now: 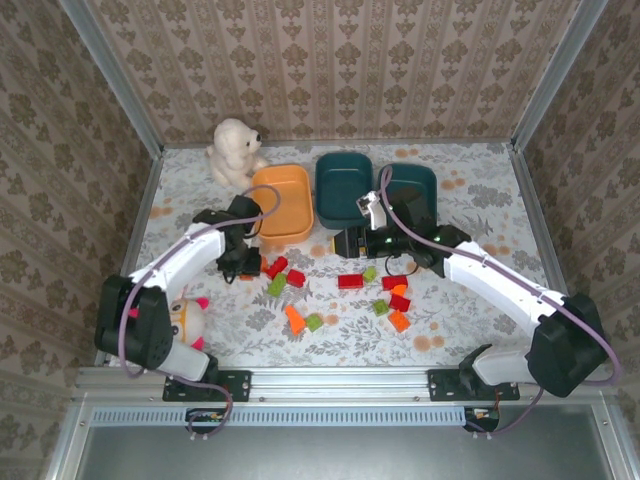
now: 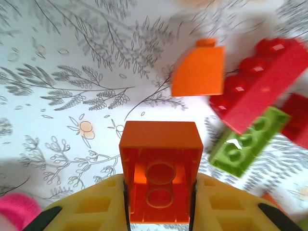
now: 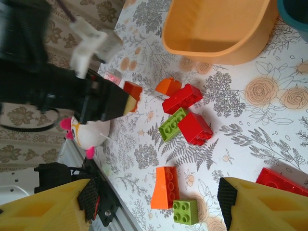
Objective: Sort the legos into containers by color
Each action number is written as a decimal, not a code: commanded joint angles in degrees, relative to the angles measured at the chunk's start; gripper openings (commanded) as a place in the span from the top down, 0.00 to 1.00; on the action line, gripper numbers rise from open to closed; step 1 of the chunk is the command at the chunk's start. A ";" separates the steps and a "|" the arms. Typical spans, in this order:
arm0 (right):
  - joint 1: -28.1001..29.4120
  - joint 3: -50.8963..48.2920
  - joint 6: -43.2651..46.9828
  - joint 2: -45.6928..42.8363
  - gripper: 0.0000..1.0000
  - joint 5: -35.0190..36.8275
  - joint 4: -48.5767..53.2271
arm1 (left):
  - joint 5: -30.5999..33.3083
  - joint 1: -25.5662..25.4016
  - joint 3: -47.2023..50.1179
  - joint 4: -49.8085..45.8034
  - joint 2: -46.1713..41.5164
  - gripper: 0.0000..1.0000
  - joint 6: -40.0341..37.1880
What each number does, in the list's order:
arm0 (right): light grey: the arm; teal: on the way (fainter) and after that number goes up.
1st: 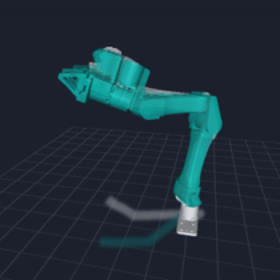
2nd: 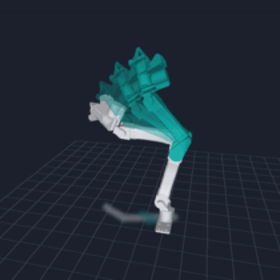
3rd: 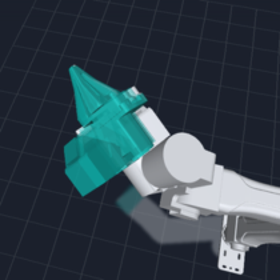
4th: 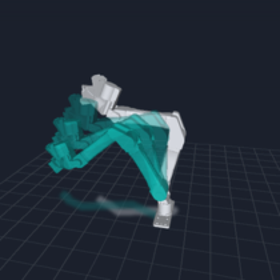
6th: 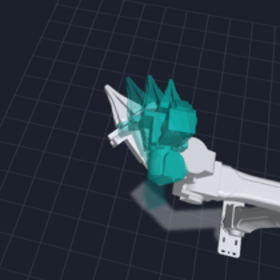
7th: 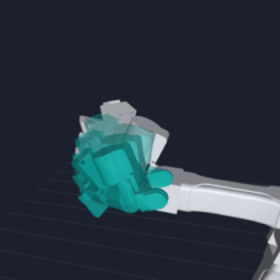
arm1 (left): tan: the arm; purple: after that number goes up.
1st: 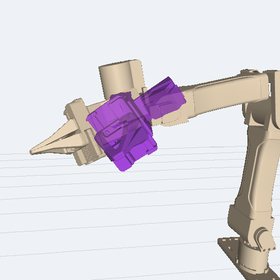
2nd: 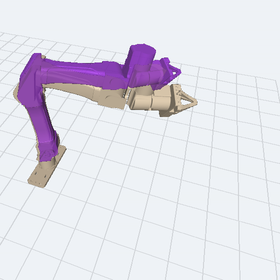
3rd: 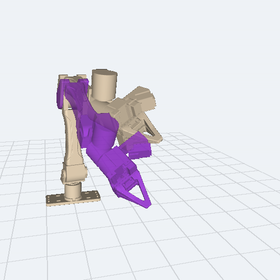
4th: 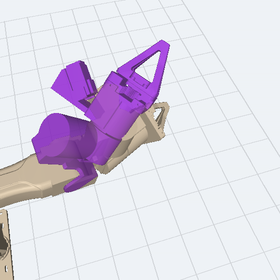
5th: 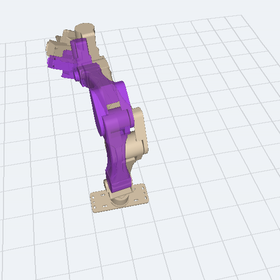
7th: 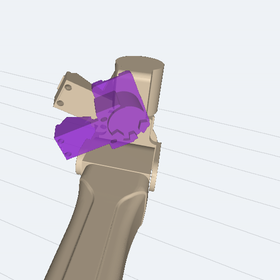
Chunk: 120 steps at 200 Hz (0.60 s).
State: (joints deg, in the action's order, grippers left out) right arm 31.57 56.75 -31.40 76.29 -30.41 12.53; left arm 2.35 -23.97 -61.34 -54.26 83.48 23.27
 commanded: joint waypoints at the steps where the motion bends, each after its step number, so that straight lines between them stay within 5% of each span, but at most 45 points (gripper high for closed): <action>1: 0.33 2.21 1.25 0.75 0.30 1.26 1.70 | 0.10 -0.73 -7.24 -3.85 -0.30 0.71 2.03; 88: -1.07 6.08 0.61 -0.05 0.30 6.28 2.46 | 0.15 -0.46 -49.53 -7.10 37.28 0.71 0.61; 120: -2.02 6.29 0.45 -2.38 0.30 8.82 3.96 | -0.13 0.30 -57.40 -8.61 47.54 0.71 2.25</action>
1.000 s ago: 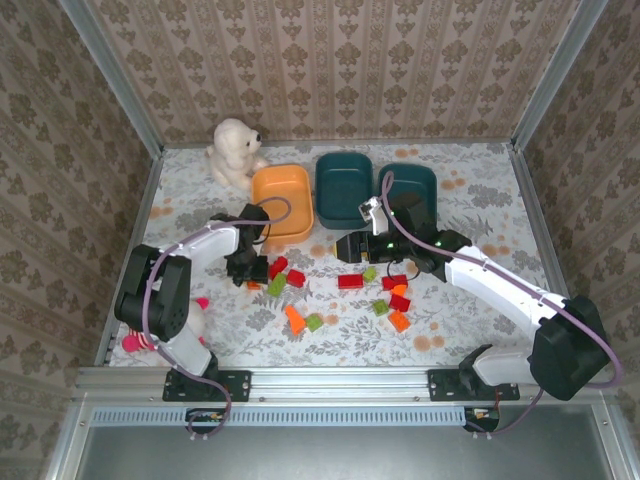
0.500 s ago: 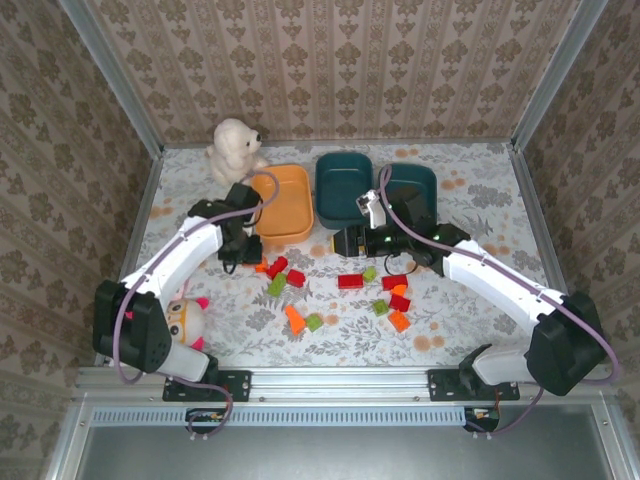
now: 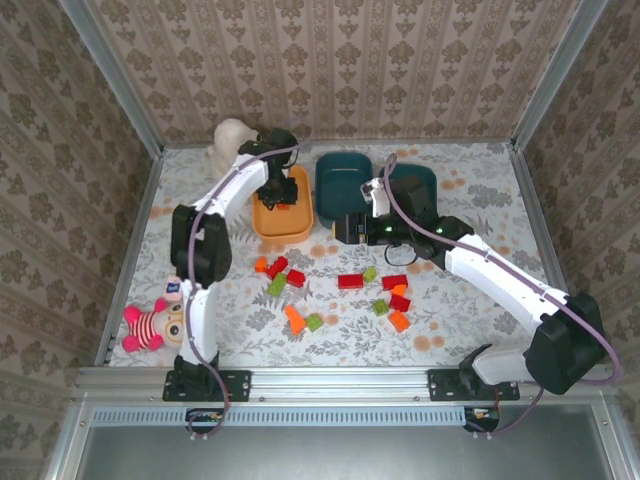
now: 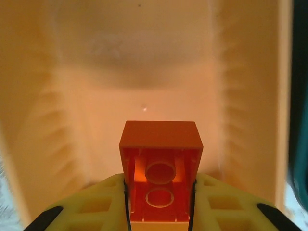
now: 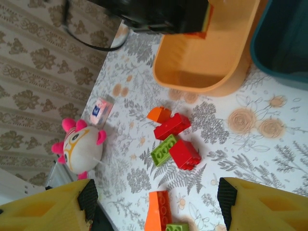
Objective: Sort the legos into containers by color
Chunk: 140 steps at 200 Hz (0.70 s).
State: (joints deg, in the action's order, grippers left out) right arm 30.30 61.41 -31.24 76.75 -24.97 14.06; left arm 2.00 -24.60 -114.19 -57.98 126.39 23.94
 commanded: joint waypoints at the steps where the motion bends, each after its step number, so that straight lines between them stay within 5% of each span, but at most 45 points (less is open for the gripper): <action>1: -0.76 1.62 0.30 -2.88 0.30 3.45 2.54 | 0.16 0.94 -4.68 -4.88 4.87 0.71 1.60; 62: -1.30 -1.34 2.90 -8.58 0.30 11.56 13.85 | -3.38 1.94 -5.52 -4.45 8.82 0.53 2.52; 113: -3.79 -0.62 0.46 -9.62 0.31 20.77 34.23 | -4.12 1.59 -5.08 -4.05 3.38 0.33 3.21; 140: -4.30 -0.98 -2.50 -6.27 0.23 22.21 45.21 | -3.88 0.64 -2.00 -2.80 -3.20 0.29 3.81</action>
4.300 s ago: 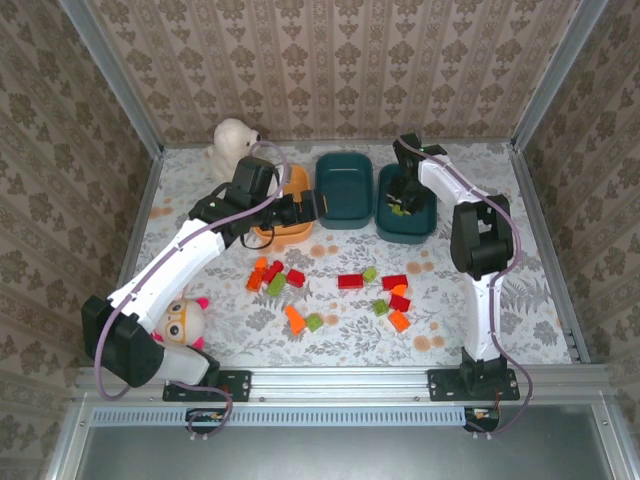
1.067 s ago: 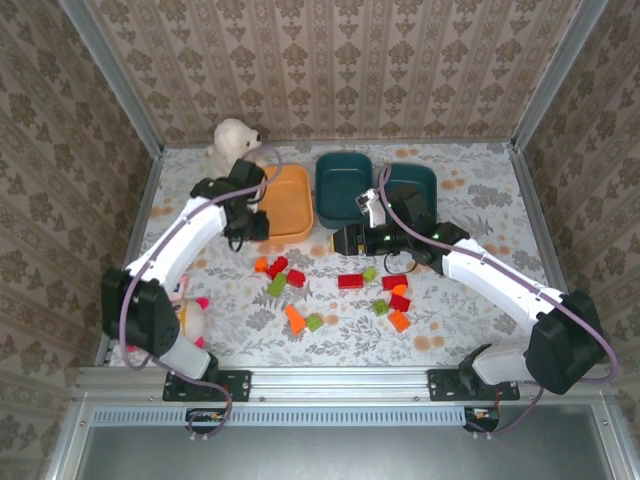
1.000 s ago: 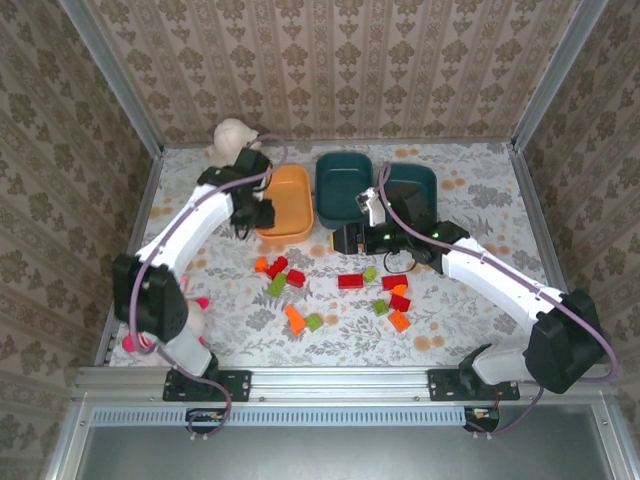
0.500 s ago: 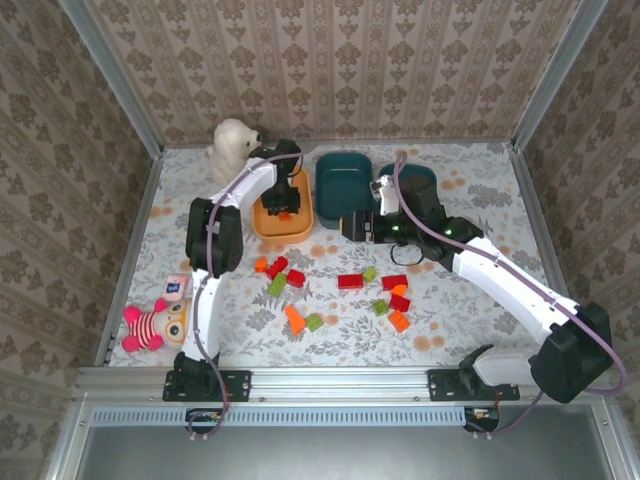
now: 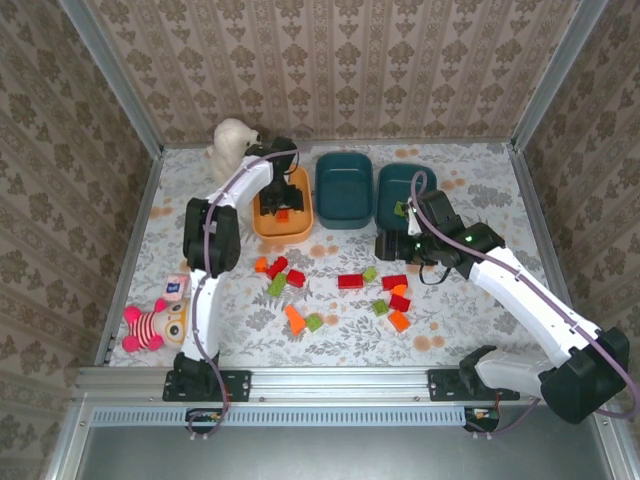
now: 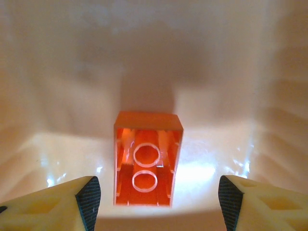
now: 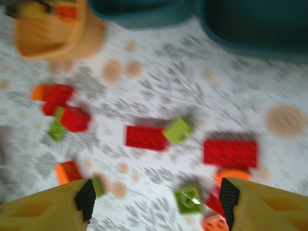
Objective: Sort the legos into containers by color
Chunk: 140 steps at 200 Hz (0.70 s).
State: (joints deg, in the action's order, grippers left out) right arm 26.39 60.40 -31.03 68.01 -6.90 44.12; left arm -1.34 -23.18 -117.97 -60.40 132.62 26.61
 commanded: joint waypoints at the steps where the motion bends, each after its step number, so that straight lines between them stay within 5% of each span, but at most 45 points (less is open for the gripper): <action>1: -0.42 -0.09 -2.81 2.61 0.22 4.02 15.49 | -0.52 -0.80 2.09 -0.22 -9.81 0.29 1.24; 37: -0.38 -6.62 -6.92 6.72 0.19 -0.74 14.56 | -4.94 -2.57 21.16 12.37 -27.32 0.26 2.65; 83: -0.38 -10.06 -11.27 11.27 0.23 -2.57 8.38 | -23.23 -5.09 49.82 33.68 -51.37 0.23 4.85; 140: -0.39 -12.91 -17.30 16.03 0.24 -2.88 1.07 | -27.64 -4.95 60.69 29.78 -65.54 0.21 4.76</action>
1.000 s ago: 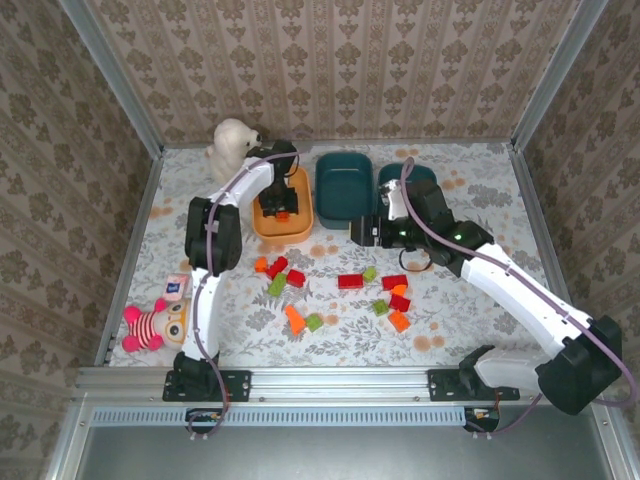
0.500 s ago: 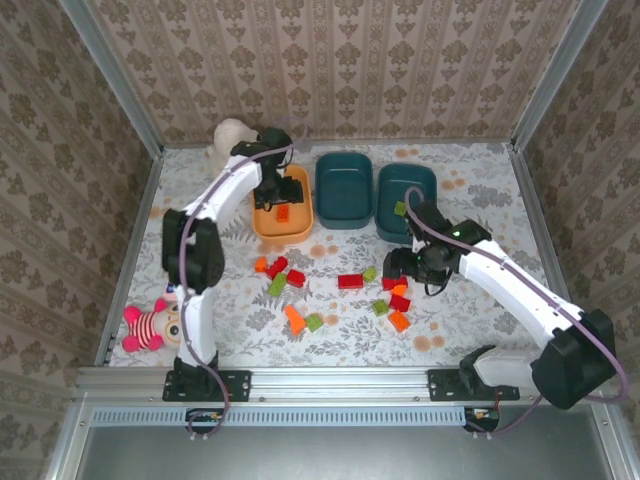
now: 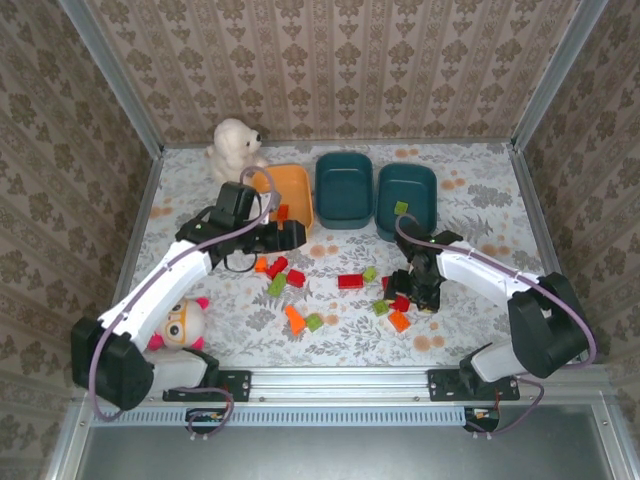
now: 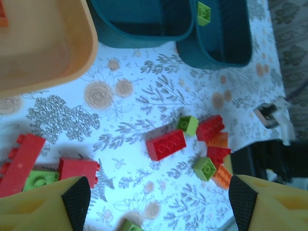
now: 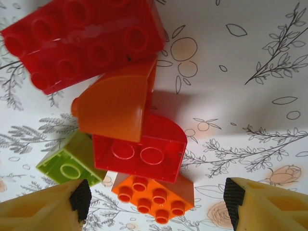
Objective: Sort the legos into containers by color
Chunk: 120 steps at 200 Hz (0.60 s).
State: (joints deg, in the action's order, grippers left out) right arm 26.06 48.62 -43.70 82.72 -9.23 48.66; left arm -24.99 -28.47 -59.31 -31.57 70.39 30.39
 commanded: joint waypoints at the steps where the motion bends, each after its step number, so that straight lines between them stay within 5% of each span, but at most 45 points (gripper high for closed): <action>1: -0.10 -1.19 -4.76 1.31 0.24 -0.53 -3.57 | -4.00 0.30 2.06 0.92 -3.41 0.21 1.07; 63: 0.84 -1.45 -9.62 4.40 0.24 0.23 -7.59 | -4.35 0.30 3.83 0.91 -5.29 0.22 1.52; 120: 0.83 -4.26 -11.45 5.38 0.35 1.65 -9.34 | -4.71 0.52 3.26 1.03 -4.58 0.22 0.99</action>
State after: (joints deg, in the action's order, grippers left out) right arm 26.68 45.65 -52.99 86.63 -9.19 40.07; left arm -28.18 -28.42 -55.88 -31.20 65.89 31.53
